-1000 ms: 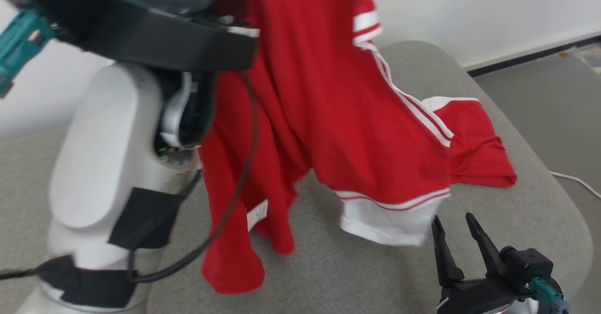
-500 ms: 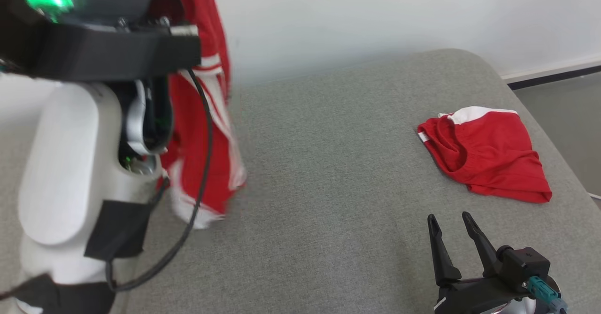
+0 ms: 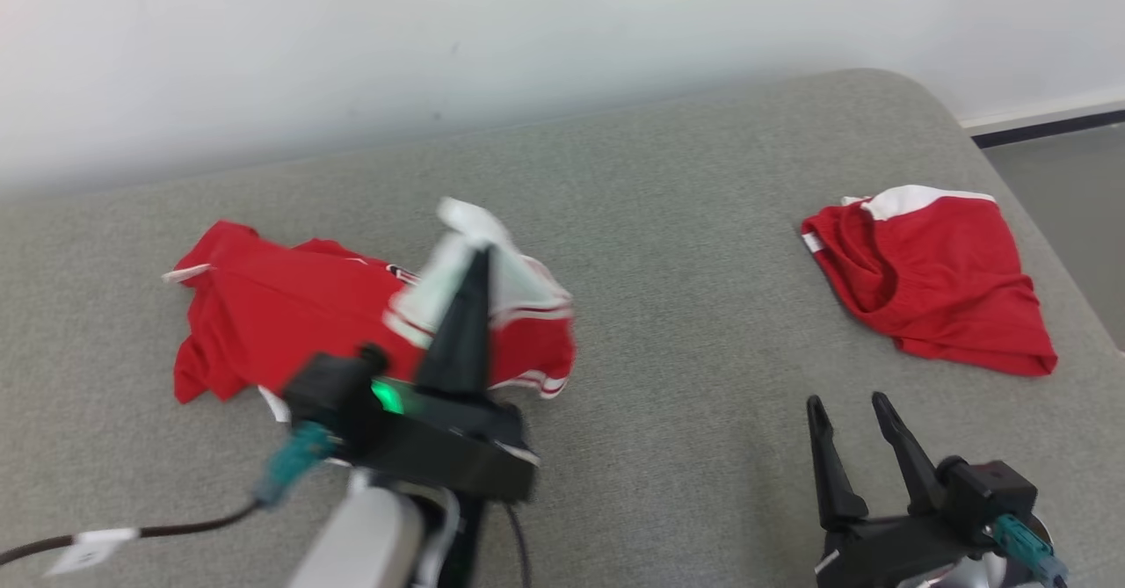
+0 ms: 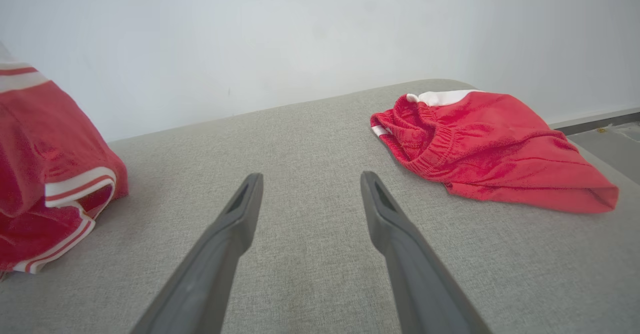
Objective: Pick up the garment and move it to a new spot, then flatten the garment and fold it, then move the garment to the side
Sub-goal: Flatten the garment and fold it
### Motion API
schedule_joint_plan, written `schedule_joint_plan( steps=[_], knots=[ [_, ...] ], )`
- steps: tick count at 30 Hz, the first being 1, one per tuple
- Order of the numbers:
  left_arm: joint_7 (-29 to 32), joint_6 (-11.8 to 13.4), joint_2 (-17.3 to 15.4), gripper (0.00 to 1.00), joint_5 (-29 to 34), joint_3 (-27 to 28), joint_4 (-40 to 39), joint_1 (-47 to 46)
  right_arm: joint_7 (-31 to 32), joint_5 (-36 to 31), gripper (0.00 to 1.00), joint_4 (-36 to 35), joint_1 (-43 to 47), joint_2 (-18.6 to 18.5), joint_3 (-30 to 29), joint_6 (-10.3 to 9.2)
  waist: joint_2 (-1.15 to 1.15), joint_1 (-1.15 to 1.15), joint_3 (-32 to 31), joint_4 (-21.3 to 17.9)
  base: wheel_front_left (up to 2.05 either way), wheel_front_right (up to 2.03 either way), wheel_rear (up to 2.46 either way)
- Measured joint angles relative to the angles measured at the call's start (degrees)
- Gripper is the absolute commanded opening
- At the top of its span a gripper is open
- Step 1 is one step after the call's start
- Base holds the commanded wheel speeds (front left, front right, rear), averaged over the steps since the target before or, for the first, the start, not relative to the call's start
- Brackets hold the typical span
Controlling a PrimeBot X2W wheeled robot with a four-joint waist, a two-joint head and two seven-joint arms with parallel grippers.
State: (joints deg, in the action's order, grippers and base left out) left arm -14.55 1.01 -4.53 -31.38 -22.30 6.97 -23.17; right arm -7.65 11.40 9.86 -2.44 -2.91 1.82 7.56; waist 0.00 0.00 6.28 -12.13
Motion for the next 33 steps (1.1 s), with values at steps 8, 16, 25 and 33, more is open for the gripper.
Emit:
schedule_joint_plan(
  steps=[8,16,25,33],
  knots=[
    [-0.43,-5.6,1.41,0.0,-0.85,-12.34,3.67,-4.63,0.1,0.07,1.0,0.38,-1.84,0.03,2.59,0.0,0.0,0.0,0.83,1.57,0.0,0.0,0.0],
    [-0.49,-6.33,1.6,0.0,-5.81,-23.39,3.94,-13.23,-0.25,0.27,1.0,1.66,-2.37,0.01,3.24,0.0,0.0,0.0,0.96,-1.05,0.0,0.0,0.0],
    [-0.49,-1.42,1.67,1.0,-9.54,-24.28,8.56,-20.38,-1.35,1.25,1.0,2.69,-3.4,0.01,4.03,0.0,0.0,0.0,2.31,-4.24,0.0,0.0,0.0],
    [-0.49,-0.09,1.66,1.0,-4.87,-16.59,12.78,-20.4,-0.84,0.38,1.0,3.09,-3.39,0.01,3.33,0.0,0.0,0.0,2.15,-1.77,0.0,0.0,0.0]
  ],
)
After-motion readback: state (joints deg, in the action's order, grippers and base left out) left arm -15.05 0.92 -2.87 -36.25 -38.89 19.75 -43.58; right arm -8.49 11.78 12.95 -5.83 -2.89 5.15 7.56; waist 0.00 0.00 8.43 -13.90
